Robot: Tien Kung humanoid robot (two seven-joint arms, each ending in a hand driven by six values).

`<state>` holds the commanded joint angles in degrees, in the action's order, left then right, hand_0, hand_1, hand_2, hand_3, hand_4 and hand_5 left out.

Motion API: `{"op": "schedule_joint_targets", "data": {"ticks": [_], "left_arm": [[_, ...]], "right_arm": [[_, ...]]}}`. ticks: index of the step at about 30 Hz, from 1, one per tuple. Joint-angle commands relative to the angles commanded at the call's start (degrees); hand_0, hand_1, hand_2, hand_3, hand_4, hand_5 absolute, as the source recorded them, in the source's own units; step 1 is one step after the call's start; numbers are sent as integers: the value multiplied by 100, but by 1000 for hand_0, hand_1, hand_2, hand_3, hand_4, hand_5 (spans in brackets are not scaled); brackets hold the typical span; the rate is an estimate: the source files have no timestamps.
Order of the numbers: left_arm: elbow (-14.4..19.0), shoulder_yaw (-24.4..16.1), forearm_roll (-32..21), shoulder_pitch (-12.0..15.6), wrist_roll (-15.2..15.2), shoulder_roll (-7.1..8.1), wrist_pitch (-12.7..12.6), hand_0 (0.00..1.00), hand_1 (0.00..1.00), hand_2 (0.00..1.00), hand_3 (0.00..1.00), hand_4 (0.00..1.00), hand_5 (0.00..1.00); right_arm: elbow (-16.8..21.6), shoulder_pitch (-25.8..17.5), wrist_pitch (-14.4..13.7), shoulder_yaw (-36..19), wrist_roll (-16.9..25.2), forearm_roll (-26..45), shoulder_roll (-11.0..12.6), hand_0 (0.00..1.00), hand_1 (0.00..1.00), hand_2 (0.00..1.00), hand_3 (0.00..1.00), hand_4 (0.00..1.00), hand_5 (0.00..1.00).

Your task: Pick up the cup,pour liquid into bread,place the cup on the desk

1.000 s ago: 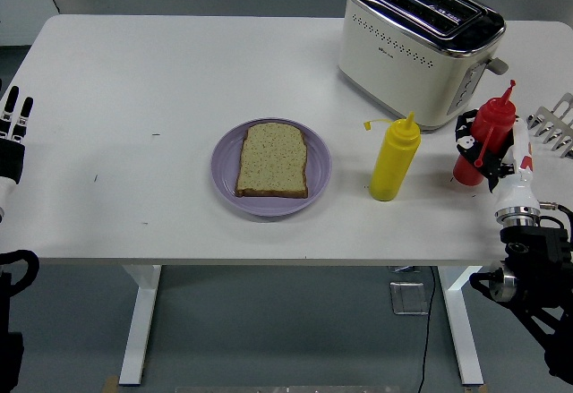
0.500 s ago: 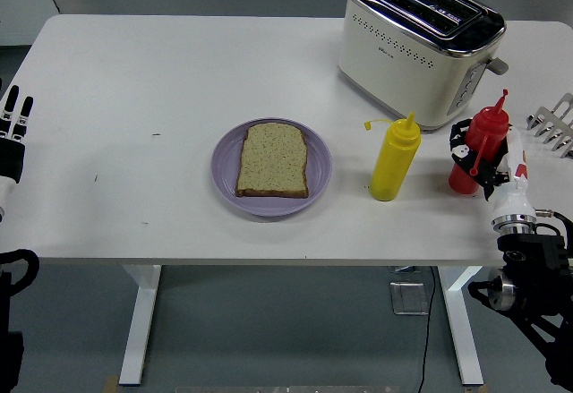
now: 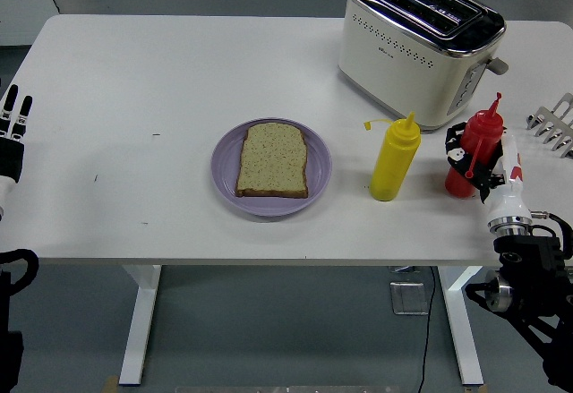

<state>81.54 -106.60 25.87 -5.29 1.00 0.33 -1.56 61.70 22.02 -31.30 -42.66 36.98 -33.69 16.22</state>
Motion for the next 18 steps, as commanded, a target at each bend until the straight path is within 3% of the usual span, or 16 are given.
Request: {"op": "schedule_joint_targets", "data": {"ticks": [18], "left_arm": [[0, 16, -1, 3, -4, 2, -1, 782, 733, 735, 693, 514, 983]], "right_arm": [[-133, -18, 23, -39, 0, 56, -16, 272, 269, 340, 380, 423, 84]]}}
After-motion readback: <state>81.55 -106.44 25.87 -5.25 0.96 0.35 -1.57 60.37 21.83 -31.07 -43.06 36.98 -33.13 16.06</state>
